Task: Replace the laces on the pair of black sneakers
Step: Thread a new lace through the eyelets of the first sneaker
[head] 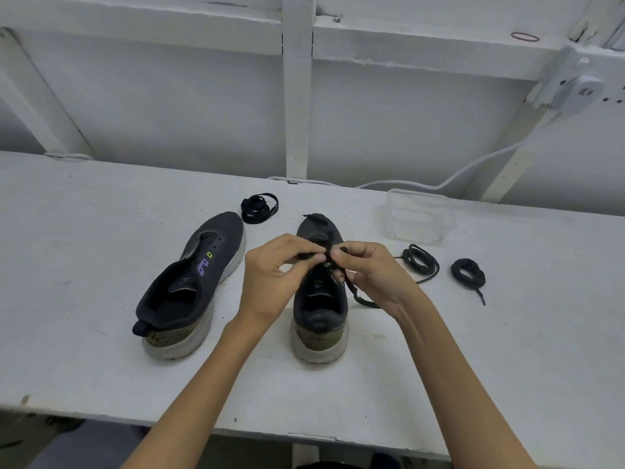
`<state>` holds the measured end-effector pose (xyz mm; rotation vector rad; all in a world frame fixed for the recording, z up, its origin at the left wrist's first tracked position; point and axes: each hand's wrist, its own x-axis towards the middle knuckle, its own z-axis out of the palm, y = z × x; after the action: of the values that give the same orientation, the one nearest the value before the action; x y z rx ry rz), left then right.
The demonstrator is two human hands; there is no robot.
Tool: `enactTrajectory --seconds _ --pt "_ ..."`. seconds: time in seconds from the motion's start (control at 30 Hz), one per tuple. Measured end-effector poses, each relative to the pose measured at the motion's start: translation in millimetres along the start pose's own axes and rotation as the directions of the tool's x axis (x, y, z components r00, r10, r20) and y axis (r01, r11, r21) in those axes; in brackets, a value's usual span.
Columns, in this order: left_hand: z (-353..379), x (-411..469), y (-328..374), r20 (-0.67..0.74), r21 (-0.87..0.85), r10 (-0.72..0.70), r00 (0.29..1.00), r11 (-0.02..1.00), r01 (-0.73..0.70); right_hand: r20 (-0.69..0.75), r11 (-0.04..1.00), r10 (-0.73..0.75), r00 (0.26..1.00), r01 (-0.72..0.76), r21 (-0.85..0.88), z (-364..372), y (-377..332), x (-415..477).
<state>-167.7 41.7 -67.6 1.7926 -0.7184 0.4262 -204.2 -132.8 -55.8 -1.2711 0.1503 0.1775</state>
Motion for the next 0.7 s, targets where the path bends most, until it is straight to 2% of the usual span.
enactTrajectory --seconds 0.17,0.23,0.3,0.43,0.7 --pt "-14 -3 -9 -0.128 -0.094 -0.274 0.953 0.960 0.263 -0.271 0.941 -0.183 0.945 0.088 -0.327 -16 2 -9" --pt "-21 -5 -16 -0.167 -0.119 -0.394 0.904 0.918 0.378 -0.330 0.929 -0.213 0.920 0.086 -0.359 -22 5 -13" --pt "-26 -9 -21 -0.179 -0.112 -0.454 0.873 0.891 0.440 -0.379 0.929 -0.213 0.900 0.066 -0.365 -27 10 -15" --pt "-30 -16 -29 -0.173 -0.078 -0.489 0.855 0.872 0.483 -0.435 0.953 -0.185 0.881 0.054 -0.297 -37 22 -19" --pt "-29 -24 -38 -0.142 0.053 -0.441 0.886 0.891 0.451 -0.513 0.984 -0.157 0.844 0.092 -0.150 -40 37 -27"
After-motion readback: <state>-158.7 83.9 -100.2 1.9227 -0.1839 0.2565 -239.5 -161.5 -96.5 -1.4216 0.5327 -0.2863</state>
